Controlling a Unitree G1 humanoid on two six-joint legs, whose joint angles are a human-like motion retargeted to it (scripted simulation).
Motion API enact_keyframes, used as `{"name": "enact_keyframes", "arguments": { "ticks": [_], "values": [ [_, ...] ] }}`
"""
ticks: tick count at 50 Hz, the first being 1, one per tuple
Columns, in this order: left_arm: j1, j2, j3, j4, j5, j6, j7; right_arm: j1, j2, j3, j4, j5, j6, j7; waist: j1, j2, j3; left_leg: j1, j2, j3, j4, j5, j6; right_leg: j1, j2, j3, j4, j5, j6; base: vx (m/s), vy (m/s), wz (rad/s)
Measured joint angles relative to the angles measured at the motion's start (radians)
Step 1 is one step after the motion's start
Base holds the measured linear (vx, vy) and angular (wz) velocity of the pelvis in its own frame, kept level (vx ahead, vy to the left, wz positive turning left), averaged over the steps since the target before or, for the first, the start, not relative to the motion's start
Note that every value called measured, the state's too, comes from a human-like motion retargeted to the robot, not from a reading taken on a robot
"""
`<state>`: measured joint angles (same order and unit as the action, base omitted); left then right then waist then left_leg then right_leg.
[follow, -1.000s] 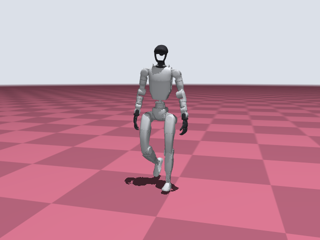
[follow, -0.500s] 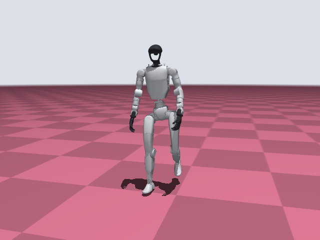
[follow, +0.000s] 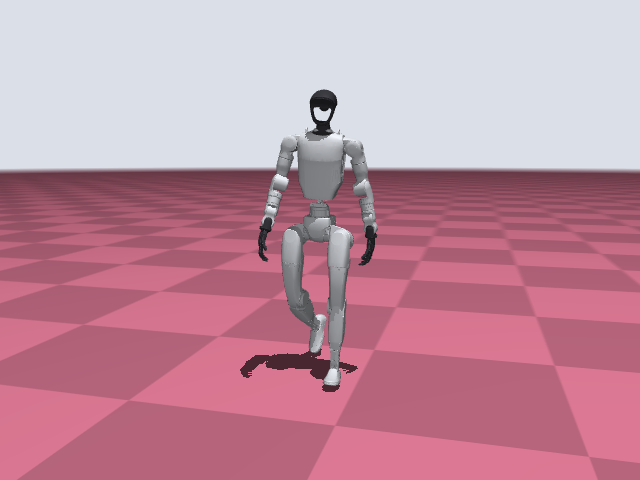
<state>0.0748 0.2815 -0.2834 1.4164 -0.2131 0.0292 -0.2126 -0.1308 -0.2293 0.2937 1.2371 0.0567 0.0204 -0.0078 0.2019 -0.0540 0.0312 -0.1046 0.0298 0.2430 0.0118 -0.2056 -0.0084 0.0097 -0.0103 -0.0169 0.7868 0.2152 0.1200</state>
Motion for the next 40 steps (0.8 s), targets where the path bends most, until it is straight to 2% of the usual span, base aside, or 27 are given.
{"name": "enact_keyframes", "arguments": {
  "ticks": [3,6,8,10,13,15,18,20,21,22,24,25,27,30,32,35,38,40],
  "values": [
    [-0.221,0.018,0.029,-0.061,0.022,0.037,0.077,0.119,0.025,0.004,0.066,-0.025,0.047,0.014,-0.069,-0.001,0.011,0.042,-0.017,-0.047,0.032,-0.056,-0.026,-0.224,-0.03,-0.057,0.224,-0.146,-0.073,0.89,0.14,0.94],
    [-0.405,0.037,0.041,-0.174,-0.007,0.019,0.141,0.228,0.029,0.036,0.101,-0.052,0.055,0.04,-0.156,0.014,0.029,0.108,-0.028,-0.1,0.036,-0.093,-0.047,-0.36,-0.041,-0.093,0.186,-0.249,-0.101,0.86,0.08,1.13],
    [-0.503,0.052,0.04,-0.274,-0.048,-0.019,0.176,0.288,0.022,0.062,0.108,-0.066,0.047,0.061,-0.223,0.022,0.036,0.152,-0.037,-0.14,0.031,-0.108,-0.061,-0.407,-0.059,-0.124,0.037,-0.278,-0.098,0.86,0.01,1.3],
    [-0.578,0.068,0.038,-0.384,-0.099,-0.066,0.2,0.333,0.011,0.081,0.11,-0.079,0.041,0.079,-0.289,0.019,0.042,0.198,-0.054,-0.183,0.025,-0.122,-0.074,-0.403,-0.092,-0.167,-0.218,-0.256,-0.085,0.89,-0.08,1.36],
    [-0.648,0.084,0.051,-0.517,-0.164,-0.097,0.23,0.353,0.003,0.078,0.126,-0.106,0.075,0.092,-0.375,-0.02,0.081,0.312,-0.096,-0.257,0.018,-0.144,-0.092,-0.305,-0.144,-0.218,-0.68,-0.219,-0.019,0.98,-0.2,1.27],
    [-0.661,0.093,0.062,-0.57,-0.17,-0.093,0.24,0.334,0.011,0.071,0.144,-0.136,0.104,0.104,-0.397,-0.04,0.108,0.39,-0.097,-0.288,0.009,-0.142,-0.094,-0.26,-0.14,-0.195,-0.831,-0.196,0.022,1.0,-0.29,0.56],
    [-0.588,0.09,0.053,-0.581,-0.175,-0.077,0.219,0.271,0.025,0.082,0.17,-0.1,0.116,0.09,-0.358,-0.046,0.113,0.46,-0.088,-0.276,0.024,-0.037,-0.07,-0.197,-0.112,-0.147,-0.841,-0.177,-0.033,0.99,-0.32,-0.37],
    [-0.499,0.086,0.03,-0.542,-0.154,-0.055,0.19,0.217,0.035,0.097,0.175,-0.054,0.112,0.063,-0.309,-0.069,0.125,0.493,-0.104,-0.23,0.082,0.074,-0.02,-0.125,-0.117,-0.136,-0.816,-0.217,-0.054,1.05,-0.33,-0.82],
    [-0.445,0.083,0.014,-0.505,-0.123,-0.036,0.165,0.19,0.038,0.097,0.167,-0.037,0.112,0.05,-0.284,-0.097,0.132,0.475,-0.124,-0.183,0.167,0.119,0.02,-0.085,-0.138,-0.12,-0.804,-0.236,-0.042,1.06,-0.31,-0.71],
    [-0.39,0.079,-0.001,-0.466,-0.084,-0.017,0.13,0.163,0.04,0.096,0.156,-0.02,0.109,0.038,-0.265,-0.124,0.127,0.421,-0.143,-0.142,0.285,0.146,0.061,-0.06,-0.16,-0.107,-0.792,-0.253,-0.03,1.02,-0.29,-0.34],
    [-0.275,0.069,-0.032,-0.371,0.015,0.008,0.033,0.108,0.032,0.084,0.124,0.019,0.082,0.015,-0.256,-0.156,0.054,0.143,-0.177,-0.108,0.644,0.103,0.123,-0.084,-0.197,-0.096,-0.772,-0.283,-0.014,0.92,-0.23,0.19],
    [-0.221,0.064,-0.048,-0.322,0.057,0.012,-0.008,0.076,0.023,0.072,0.106,0.038,0.063,-0.001,-0.253,-0.156,0.006,-0.023,-0.195,-0.12,0.809,0.057,0.137,-0.116,-0.2,-0.094,-0.764,-0.297,-0.014,0.87,-0.18,0.05],
    [-0.13,0.055,-0.064,-0.212,0.119,0.021,-0.033,-0.007,0.008,0.044,0.082,0.058,0.042,-0.033,-0.191,-0.166,-0.007,-0.207,-0.237,-0.124,0.91,-0.017,0.138,-0.101,-0.194,-0.071,-0.763,-0.334,-0.007,0.91,-0.17,-0.61],
    [-0.012,0.048,-0.052,-0.047,0.172,0.045,-0.025,-0.152,-0.013,0.026,0.065,0.054,0.034,-0.063,-0.055,-0.194,0.023,-0.351,-0.213,-0.02,0.811,-0.038,0.141,-0.04,-0.184,-0.012,-0.768,-0.38,0.008,0.97,-0.14,-1.4],
    [0.063,0.054,-0.011,0.03,0.132,0.063,0.016,-0.253,-0.031,0.025,0.043,0.036,0.038,-0.093,0.048,-0.2,0.059,-0.362,-0.177,0.053,0.594,-0.019,0.124,0.014,-0.167,0.042,-0.768,-0.404,0.02,1.04,-0.06,-1.91],
    [0.185,0.061,0.092,0.077,-0.005,0.059,0.097,-0.385,-0.061,0.018,-0.035,0.001,0.025,-0.159,0.18,-0.153,0.12,-0.301,-0.087,0.163,0.205,0.045,0.049,0.139,-0.099,0.129,-0.775,-0.428,0.03,1.14,0.07,-1.92],
    [0.313,0.045,0.186,0.075,-0.118,0.036,0.105,-0.444,-0.076,0.023,-0.143,-0.012,-0.017,-0.193,0.221,-0.106,0.134,-0.267,-0.027,0.214,-0.022,-0.003,-0.029,0.273,-0.052,0.188,-0.78,-0.422,0.052,1.22,0.23,-1.14],
    [0.373,0.027,0.202,0.075,-0.157,0.041,0.076,-0.441,-0.072,0.028,-0.197,-0.016,-0.026,-0.181,0.215,-0.1,0.125,-0.233,-0.034,0.163,-0.086,0.021,-0.02,0.341,-0.047,0.216,-0.766,-0.371,0.058,1.23,0.31,-0.34]
  ]
}}
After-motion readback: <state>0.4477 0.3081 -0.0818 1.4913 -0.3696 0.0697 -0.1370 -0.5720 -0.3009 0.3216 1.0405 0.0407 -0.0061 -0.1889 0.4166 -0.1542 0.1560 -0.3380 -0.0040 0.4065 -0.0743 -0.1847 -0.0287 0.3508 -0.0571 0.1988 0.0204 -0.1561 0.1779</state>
